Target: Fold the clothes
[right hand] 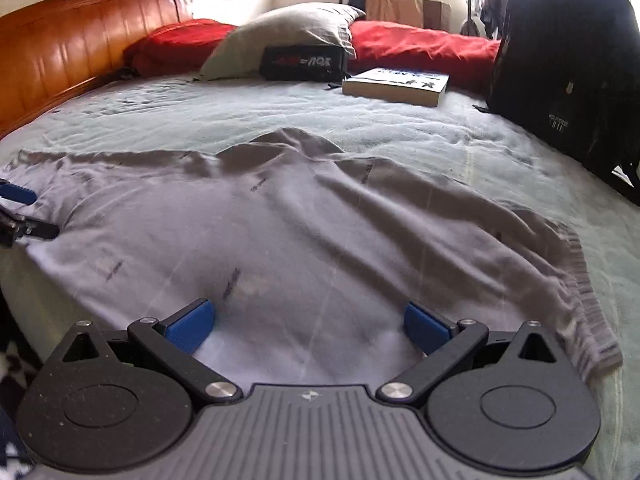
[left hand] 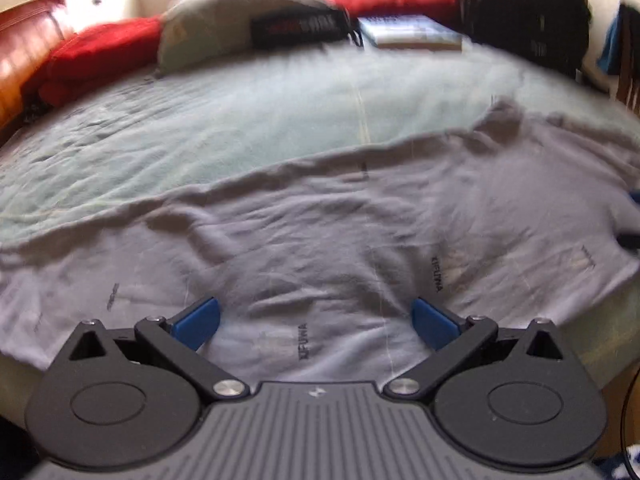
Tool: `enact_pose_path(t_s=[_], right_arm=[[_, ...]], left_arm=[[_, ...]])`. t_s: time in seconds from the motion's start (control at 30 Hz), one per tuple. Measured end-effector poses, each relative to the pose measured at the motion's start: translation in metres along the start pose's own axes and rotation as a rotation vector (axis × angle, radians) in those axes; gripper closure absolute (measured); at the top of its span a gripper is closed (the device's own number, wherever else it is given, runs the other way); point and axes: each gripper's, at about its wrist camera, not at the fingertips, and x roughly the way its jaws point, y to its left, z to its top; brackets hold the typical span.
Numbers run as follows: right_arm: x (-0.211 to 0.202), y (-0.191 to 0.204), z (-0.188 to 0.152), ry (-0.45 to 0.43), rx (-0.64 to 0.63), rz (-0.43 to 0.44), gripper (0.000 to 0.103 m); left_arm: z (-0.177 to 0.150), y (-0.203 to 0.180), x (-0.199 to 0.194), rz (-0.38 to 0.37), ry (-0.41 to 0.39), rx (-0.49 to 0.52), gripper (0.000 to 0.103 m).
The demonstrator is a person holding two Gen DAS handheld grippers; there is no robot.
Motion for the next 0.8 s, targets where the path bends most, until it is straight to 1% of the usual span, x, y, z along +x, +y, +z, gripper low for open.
enact_pose_path(t_s=[0.1, 0.13, 0.2, 0.27, 0.3, 0.4, 0.43, 0.5, 0.53, 0.6, 0.67, 0.77, 0.8], right_arm=[[-0.010, -0.006, 0.001, 0.003, 0.005, 0.007, 0.000], [-0.012, -0.010, 0.007, 0.001, 0.008, 0.007, 0.000], [-0.016, -0.021, 0.022, -0.032, 0.016, -0.030, 0.000], [-0.014, -0.038, 0.039, -0.063, 0.051, -0.067, 0.000], [-0.008, -0.049, 0.048, -0.063, 0.092, -0.055, 0.000], [0.022, -0.091, 0.063, 0.000, 0.242, 0.017, 0.000], [0.035, -0.101, 0.064, 0.022, 0.254, 0.017, 0.000], [0.052, -0.116, 0.063, 0.043, 0.249, -0.038, 0.000], [0.054, -0.123, 0.062, 0.028, 0.249, -0.040, 0.000], [0.048, -0.134, 0.064, 0.005, 0.305, -0.005, 0.000], [0.034, -0.135, 0.067, 0.006, 0.337, -0.021, 0.000], [0.003, -0.117, 0.064, -0.012, 0.293, -0.004, 0.000], [-0.005, -0.109, 0.059, -0.014, 0.271, 0.028, 0.000]], left_arm=[[0.005, -0.005, -0.010, 0.023, 0.008, 0.004, 0.001], [0.010, -0.009, -0.014, 0.034, 0.002, 0.013, 0.001], [0.021, -0.019, -0.019, 0.029, -0.024, 0.028, 0.001], [0.031, -0.030, -0.021, -0.003, -0.044, 0.026, 0.001], [0.034, -0.037, -0.020, -0.022, -0.053, 0.015, 0.001], [0.039, -0.056, -0.016, -0.078, -0.074, -0.018, 0.001], [0.037, -0.063, -0.014, -0.091, -0.075, -0.023, 0.001], [0.032, -0.074, -0.011, -0.116, -0.074, -0.031, 0.001], [0.029, -0.077, -0.009, -0.122, -0.068, -0.033, 0.001], [0.022, -0.081, -0.005, -0.122, -0.055, -0.039, 0.001], [0.016, -0.082, -0.002, -0.111, -0.039, -0.048, 0.001], [0.012, -0.084, 0.000, -0.098, -0.037, -0.043, 0.001], [0.011, -0.085, 0.000, -0.093, -0.039, -0.039, 0.001]])
